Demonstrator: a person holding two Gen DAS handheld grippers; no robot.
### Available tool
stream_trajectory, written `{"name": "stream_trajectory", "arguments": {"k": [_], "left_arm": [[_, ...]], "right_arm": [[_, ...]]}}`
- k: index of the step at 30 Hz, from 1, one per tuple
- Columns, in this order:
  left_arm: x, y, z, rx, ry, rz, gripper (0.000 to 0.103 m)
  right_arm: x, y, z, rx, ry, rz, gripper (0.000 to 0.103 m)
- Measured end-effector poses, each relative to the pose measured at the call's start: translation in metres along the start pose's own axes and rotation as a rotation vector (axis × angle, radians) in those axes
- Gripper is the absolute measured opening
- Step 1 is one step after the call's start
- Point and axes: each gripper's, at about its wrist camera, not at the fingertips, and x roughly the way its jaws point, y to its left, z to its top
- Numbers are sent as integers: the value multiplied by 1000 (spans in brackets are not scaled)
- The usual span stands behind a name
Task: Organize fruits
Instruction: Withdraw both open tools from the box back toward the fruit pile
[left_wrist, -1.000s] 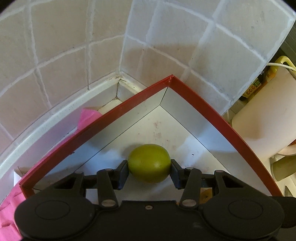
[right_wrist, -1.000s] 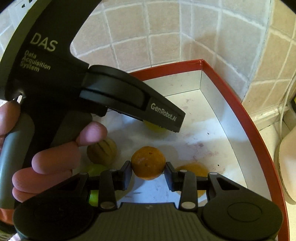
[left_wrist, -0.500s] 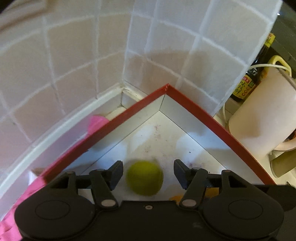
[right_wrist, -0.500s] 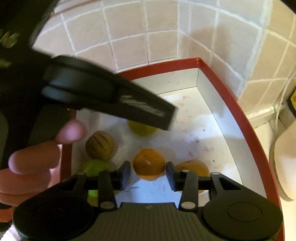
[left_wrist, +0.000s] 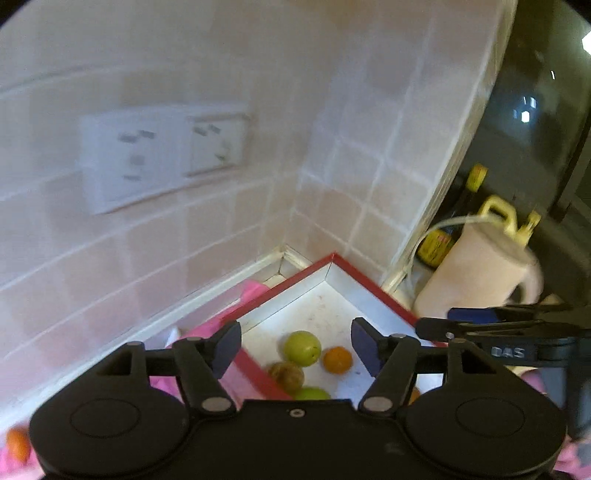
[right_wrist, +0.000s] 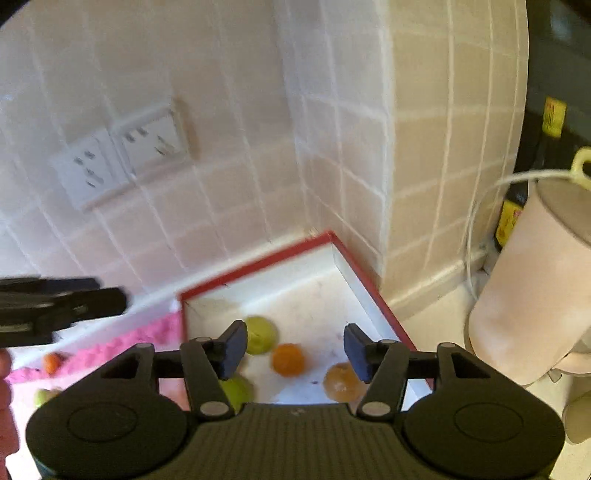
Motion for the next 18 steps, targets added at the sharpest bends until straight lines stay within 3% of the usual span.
{"name": "stream_trajectory", "arguments": {"k": [3, 10, 14, 18], "left_arm": [[-61, 24, -10, -47, -67, 33, 79], [-179, 72, -54, -115, -178, 309, 80], [-220, 95, -88, -169, -195, 427, 81], [-230, 109, -121, -189, -173, 506, 81]], "right_arm": [[-23, 27, -2, -34, -23, 43, 64], [-44, 102, -28, -160, 1, 167, 67], [-35, 138, -47, -213, 55, 223, 68], [-25, 168, -70, -254, 114, 266, 68]]}}
